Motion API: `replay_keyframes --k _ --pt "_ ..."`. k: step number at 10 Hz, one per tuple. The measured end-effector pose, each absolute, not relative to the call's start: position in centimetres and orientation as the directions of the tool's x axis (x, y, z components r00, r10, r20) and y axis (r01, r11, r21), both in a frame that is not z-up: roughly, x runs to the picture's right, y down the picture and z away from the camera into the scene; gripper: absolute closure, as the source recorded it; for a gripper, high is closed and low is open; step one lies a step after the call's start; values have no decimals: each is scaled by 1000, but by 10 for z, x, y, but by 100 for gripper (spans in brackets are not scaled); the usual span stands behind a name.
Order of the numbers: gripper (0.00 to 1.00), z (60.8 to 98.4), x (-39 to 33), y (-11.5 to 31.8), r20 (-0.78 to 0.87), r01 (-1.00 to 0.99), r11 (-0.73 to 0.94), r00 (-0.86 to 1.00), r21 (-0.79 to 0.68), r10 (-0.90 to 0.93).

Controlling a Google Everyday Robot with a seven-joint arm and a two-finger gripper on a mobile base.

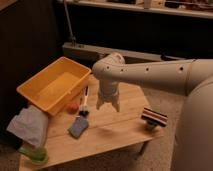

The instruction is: Place apple in table surface

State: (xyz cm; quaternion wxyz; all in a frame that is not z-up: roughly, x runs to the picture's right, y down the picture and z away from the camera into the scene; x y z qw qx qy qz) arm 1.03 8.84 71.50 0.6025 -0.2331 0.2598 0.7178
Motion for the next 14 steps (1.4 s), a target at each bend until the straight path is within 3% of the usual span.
replay_keyframes --k 3,6,9,11,14 --pt "35 719 13 78 -567 -995 -97 -66 -23 821" --pt "35 725 13 56 -212 -941 143 213 -306 954" --pt "35 721 5 45 45 -842 352 367 -408 929" --pt "35 720 4 42 99 -819 399 396 -413 913" --pt "35 742 -13 34 73 -735 420 454 -532 888"
